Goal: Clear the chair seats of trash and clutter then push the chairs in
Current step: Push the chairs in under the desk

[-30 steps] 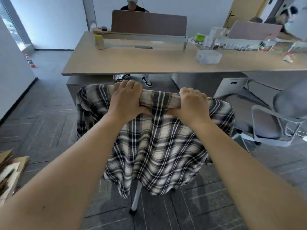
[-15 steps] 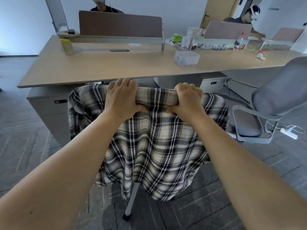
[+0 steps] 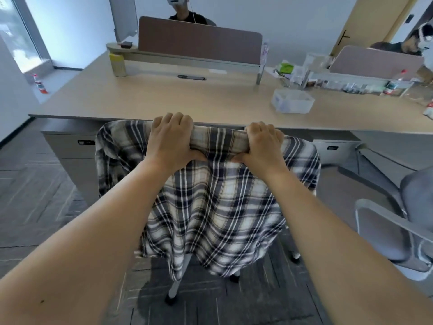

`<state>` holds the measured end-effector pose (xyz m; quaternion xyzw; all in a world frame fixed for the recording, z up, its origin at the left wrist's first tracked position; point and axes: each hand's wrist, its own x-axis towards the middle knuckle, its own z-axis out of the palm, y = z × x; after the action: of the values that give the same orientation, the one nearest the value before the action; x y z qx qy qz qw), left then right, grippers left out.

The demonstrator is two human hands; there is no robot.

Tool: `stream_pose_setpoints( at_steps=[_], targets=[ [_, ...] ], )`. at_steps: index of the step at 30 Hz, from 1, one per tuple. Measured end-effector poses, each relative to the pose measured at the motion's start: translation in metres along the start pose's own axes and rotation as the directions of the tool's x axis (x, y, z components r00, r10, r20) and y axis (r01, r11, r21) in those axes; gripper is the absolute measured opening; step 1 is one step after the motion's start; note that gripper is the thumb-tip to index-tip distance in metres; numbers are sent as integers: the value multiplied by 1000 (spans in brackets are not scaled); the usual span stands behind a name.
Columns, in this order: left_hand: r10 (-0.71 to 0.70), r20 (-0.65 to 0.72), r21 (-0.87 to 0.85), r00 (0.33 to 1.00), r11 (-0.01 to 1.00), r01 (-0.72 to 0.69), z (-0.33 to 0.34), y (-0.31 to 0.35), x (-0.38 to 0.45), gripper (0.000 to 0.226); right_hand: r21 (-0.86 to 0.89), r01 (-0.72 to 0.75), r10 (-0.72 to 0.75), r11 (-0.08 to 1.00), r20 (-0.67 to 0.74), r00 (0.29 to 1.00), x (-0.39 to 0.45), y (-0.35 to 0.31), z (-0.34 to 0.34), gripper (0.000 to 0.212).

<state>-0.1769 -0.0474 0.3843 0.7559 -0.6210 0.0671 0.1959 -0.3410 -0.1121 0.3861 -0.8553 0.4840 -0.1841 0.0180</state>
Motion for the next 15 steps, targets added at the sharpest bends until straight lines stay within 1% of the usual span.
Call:
stream_pose_setpoints(
  at_steps=[3,7,9,10,15],
  targets=[
    [-13,-9,6,1000,1000,13,10,0,25,72,15,17,-18,1000,5,1000,26,12,7,51],
    [-21,-29,14,999,1000,22,24,-6,61,71,14,28,-28,1000,7,1000,63,23,16,53],
    [-21,-37,12,999,1000,21,30,-9,80,71,7,26,-26,1000,16,1000,82,28,20,49],
    [-24,-37,13,999,1000,25,34,-11,90,71,7,26,-26,1000,22,999,92,30,22,46],
    [-31,-22,33,999,999,32,52,-14,134,68,-5,24,-23,1000,55,998,138,44,33,44]
  ],
)
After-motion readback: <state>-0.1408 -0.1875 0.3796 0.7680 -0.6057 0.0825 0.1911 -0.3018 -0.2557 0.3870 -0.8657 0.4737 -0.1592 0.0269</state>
